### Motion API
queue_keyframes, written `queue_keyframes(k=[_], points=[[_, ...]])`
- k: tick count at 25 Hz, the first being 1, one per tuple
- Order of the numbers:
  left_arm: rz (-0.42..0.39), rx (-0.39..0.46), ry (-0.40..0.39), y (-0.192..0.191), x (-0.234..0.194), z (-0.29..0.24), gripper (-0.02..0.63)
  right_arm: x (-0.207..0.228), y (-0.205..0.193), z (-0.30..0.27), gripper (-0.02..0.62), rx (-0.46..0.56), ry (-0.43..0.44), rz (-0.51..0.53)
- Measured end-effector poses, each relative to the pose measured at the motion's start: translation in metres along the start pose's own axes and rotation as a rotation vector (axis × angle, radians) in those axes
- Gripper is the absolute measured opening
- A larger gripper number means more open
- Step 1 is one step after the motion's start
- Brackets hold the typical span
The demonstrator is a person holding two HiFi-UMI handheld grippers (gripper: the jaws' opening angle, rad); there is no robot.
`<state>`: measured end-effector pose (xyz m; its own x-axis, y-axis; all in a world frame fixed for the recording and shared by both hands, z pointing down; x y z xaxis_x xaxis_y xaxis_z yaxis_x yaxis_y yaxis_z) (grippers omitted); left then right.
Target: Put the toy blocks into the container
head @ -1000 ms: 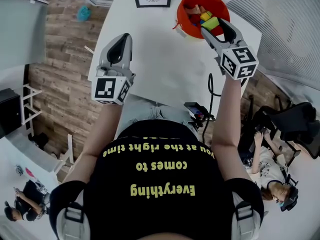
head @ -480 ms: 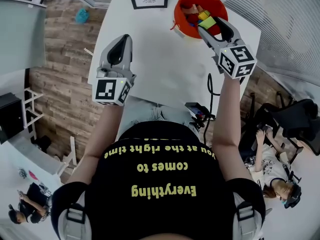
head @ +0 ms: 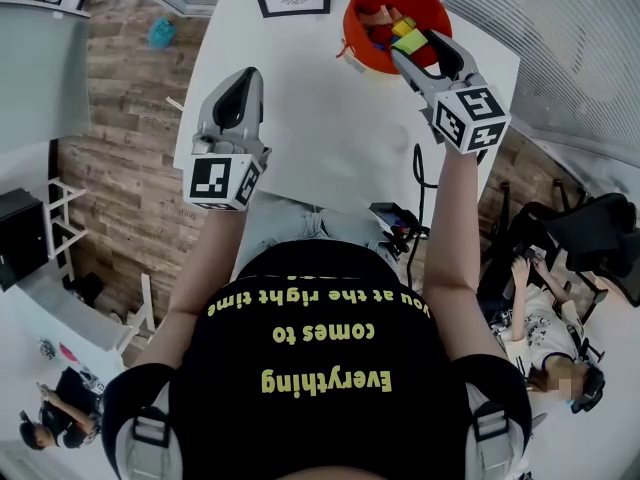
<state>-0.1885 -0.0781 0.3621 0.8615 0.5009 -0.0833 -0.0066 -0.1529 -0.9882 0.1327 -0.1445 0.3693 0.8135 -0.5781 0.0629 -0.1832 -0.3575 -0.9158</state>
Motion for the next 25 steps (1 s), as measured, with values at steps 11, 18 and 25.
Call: queue_keyframes(k=[11, 18, 25], points=[[-0.013, 0.003, -0.013, 0.003, 0.001, -0.002, -0.002, 0.004, -0.001, 0.006, 0.124, 0.022, -0.042, 0.011], [-0.016, 0.009, -0.02, 0.004, 0.003, -0.003, -0.002, 0.004, 0.005, 0.02, 0.017, 0.086, -0.086, 0.008], [-0.017, 0.02, -0.025, 0.005, 0.005, 0.0, -0.002, 0.006, 0.015, 0.045, 0.008, 0.158, -0.125, 0.004]])
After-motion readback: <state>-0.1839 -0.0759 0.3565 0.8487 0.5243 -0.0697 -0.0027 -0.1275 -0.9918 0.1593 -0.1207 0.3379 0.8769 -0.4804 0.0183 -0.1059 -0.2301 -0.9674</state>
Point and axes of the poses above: the fingertips, and each gripper's own axes: z backward along the fingers, x to its right, y out of its top, the point moved 9 cm from there along z, backward along the fingers
